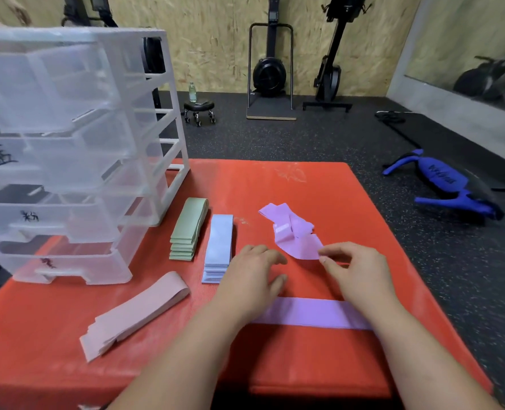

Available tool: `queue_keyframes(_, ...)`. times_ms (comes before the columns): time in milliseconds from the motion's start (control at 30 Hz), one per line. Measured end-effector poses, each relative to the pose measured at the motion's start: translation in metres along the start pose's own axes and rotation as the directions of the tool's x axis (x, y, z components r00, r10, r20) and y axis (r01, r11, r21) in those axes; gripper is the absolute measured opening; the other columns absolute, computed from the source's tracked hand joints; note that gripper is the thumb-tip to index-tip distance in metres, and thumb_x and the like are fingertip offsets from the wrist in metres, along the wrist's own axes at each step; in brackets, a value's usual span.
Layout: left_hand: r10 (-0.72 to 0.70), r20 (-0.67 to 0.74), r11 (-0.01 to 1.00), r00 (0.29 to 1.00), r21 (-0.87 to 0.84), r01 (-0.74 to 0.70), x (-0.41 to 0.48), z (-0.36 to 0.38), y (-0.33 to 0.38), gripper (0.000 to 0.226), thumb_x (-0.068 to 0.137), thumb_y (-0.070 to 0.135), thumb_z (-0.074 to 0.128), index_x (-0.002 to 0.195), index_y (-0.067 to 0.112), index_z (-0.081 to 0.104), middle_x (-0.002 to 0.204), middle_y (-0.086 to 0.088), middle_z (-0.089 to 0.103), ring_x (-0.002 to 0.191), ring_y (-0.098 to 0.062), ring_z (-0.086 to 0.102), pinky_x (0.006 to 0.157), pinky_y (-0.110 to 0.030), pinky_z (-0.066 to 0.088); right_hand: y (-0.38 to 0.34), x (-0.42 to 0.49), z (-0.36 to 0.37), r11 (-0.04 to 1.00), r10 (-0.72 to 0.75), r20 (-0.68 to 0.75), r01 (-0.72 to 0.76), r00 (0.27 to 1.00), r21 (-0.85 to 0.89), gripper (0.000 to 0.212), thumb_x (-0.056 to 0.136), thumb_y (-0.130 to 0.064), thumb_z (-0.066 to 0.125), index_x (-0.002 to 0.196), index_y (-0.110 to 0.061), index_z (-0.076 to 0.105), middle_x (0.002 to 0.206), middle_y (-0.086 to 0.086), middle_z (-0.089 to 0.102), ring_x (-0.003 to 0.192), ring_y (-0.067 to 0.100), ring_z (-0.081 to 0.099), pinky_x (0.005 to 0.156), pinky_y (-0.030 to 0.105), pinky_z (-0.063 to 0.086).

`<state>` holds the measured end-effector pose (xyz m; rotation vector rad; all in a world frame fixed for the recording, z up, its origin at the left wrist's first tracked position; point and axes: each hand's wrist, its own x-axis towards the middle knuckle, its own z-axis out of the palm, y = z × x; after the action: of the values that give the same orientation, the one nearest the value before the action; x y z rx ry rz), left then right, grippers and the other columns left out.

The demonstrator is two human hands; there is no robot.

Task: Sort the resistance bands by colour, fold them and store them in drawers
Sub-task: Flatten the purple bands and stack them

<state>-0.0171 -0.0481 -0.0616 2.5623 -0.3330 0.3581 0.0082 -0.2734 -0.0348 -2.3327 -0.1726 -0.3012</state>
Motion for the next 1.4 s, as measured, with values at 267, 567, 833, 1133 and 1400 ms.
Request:
queue_keyframes(267, -0.165, -0.024, 0.963, 0.986, -0.219, 0.156, -0.004, 0.007, 0.028, 0.036, 0.095, 0.036, 0.072, 0.130, 0.031, 0.068, 0.125, 0.014, 0.070, 0.111, -0.011, 0.066, 0.100, -0.035, 0.050, -0.008, -0.017, -0.023, 0.929, 0.084, -0.042, -0.063, 0.996, 0.365, 0.025, 0.083, 0.004, 0.081, 0.086, -0.020, 0.075, 0.084, -0.007, 0.079, 0.082, 0.015, 0.077, 0.082, 0.031, 0.058)
queue_keyframes(567, -0.262, 0.043, 0.964, 0.964, -0.044, 0.263, 0.014, 0.015, 0.014, 0.038, 0.097, 0.029, 0.069, 0.134, 0.026, 0.068, 0.132, 0.005, 0.070, 0.120, -0.023, 0.063, 0.102, -0.039, 0.050, 0.014, 0.005, -0.026, 0.987, 0.090, -0.053, -0.096, 0.995, -0.130, 0.023, 0.080, -0.009, 0.076, 0.078, -0.030, 0.067, 0.074, -0.017, 0.070, 0.071, 0.007, 0.069, 0.065, 0.026, 0.047)
queue_keyframes(833, -0.199, 0.042, 0.980, 0.979, 0.029, 0.198, 0.043, 0.044, 0.016, 0.026, 0.100, 0.038, 0.063, 0.120, 0.026, 0.074, 0.116, 0.001, 0.073, 0.108, -0.030, 0.061, 0.091, -0.044, 0.051, 0.042, 0.046, -0.029, 0.956, 0.093, -0.165, -0.135, 0.982, -0.260, 0.019, 0.080, -0.008, 0.072, 0.086, -0.026, 0.070, 0.087, -0.005, 0.075, 0.084, 0.027, 0.069, 0.074, 0.032, 0.047)
queue_keyframes(1133, -0.222, 0.057, 0.970, 0.973, 0.117, 0.214, 0.061, 0.069, 0.020, 0.014, 0.088, 0.046, 0.077, 0.093, 0.033, 0.076, 0.105, 0.006, 0.063, 0.099, -0.026, 0.053, 0.086, -0.041, 0.049, 0.051, 0.062, -0.020, 0.886, 0.245, 0.105, -0.179, 0.964, -0.427, 0.037, 0.079, -0.010, 0.068, 0.105, -0.036, 0.068, 0.112, -0.004, 0.072, 0.105, 0.025, 0.065, 0.086, 0.039, 0.056)
queue_keyframes(1400, -0.400, -0.005, 0.857, 0.916, -0.356, 0.372, 0.062, 0.059, 0.015, 0.018, 0.089, 0.035, 0.082, 0.078, 0.025, 0.072, 0.073, 0.013, 0.071, 0.069, -0.008, 0.065, 0.068, -0.031, 0.053, 0.037, 0.059, -0.010, 0.973, 0.071, 0.109, -0.045, 0.991, -0.228, 0.015, 0.082, -0.028, 0.081, 0.091, -0.036, 0.072, 0.092, -0.010, 0.074, 0.081, 0.014, 0.064, 0.079, 0.033, 0.052)
